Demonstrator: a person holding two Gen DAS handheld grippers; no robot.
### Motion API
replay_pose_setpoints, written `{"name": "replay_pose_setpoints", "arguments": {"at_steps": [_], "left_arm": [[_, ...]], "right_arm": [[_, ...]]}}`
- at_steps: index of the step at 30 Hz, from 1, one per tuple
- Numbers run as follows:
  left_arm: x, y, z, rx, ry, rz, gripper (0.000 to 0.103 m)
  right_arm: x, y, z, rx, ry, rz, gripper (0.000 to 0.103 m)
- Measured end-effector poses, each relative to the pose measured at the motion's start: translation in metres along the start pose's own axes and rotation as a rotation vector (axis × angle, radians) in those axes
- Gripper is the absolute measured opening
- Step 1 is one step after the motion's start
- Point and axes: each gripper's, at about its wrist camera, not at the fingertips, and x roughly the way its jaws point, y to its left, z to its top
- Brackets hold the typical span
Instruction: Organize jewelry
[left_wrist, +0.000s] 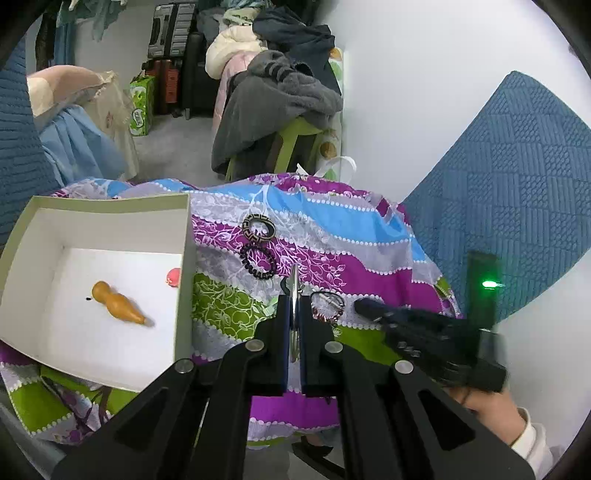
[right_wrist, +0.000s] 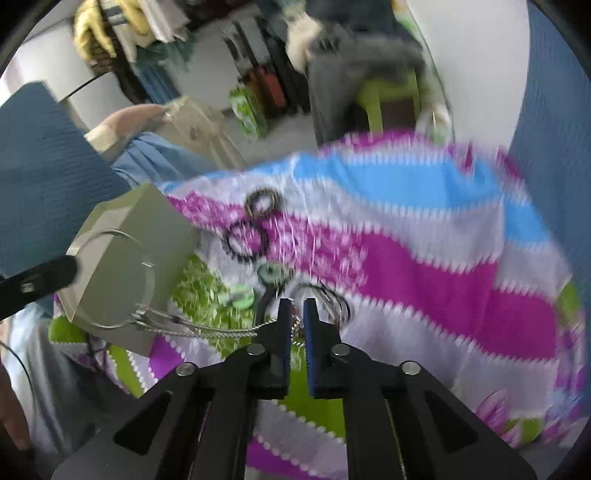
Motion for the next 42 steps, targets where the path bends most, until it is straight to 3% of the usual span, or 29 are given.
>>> {"name": "replay_pose_setpoints", "arguments": {"at_steps": [3,5,8,10,14,19,21,22,25,31,36,37,38,39,42], "left_arm": [[-0.012,0.001,0.003,-0.009,-0.018,-0.011,0.003],[-0.019,0.0,0.005,-0.012,-0.033,-0.018,0.003],[-0.027,0.0,0.01,-0.015,-0.051,-0.023,0.003],[-0.031,-0.001,0.012,-0.013,-0.061,-0.026,0.003],[-0.04,-0.005,0.018,-0.003,-0.077,-0.034,0.003],[-0.051,-0.011,0.025,0.012,-0.098,-0.048,0.003],[-0.055,-0.013,0.027,0.021,-0.108,-0.047,0.003],[-0.057,-0.014,0.028,0.026,-0.115,-0.044,0.003],[-0.06,-0.013,0.031,0.026,-0.123,-0.038,0.003],[-0.064,-0.001,0.027,0.01,-0.135,-0.017,0.003],[-0.056,0.009,0.016,0.0,-0.109,0.007,0.004],[-0.054,0.011,0.014,-0.003,-0.104,0.012,0.003],[-0.054,0.013,0.013,-0.006,-0.101,0.014,0.003],[-0.053,0.015,0.011,-0.01,-0.098,0.015,0.003],[-0.053,0.018,0.006,-0.01,-0.093,0.028,0.003]], "right_arm": [[0.008,0.003,-0.002,-0.009,0.034,0.032,0.019],[0.01,0.011,-0.006,-0.048,0.045,0.039,0.039],[0.012,0.026,-0.012,-0.116,0.06,0.045,0.042],[0.015,0.035,-0.016,-0.161,0.072,0.049,0.051],[0.014,0.055,-0.021,-0.257,0.068,0.084,0.051],[0.015,0.08,-0.018,-0.355,-0.013,0.062,0.049],[0.02,0.086,-0.013,-0.367,-0.031,0.042,0.03],[0.026,0.086,-0.01,-0.355,-0.018,0.037,0.011],[0.032,0.078,-0.004,-0.304,0.004,0.051,0.004],[0.015,0.049,0.013,-0.161,-0.071,0.062,0.003],[0.031,0.039,0.017,-0.071,-0.002,0.162,0.006],[0.039,0.042,0.016,-0.072,0.029,0.181,0.014],[0.045,0.047,0.015,-0.086,0.05,0.185,0.029],[0.053,0.053,0.012,-0.114,0.069,0.175,0.034],[0.072,0.071,0.005,-0.207,0.119,0.095,0.037]]}}
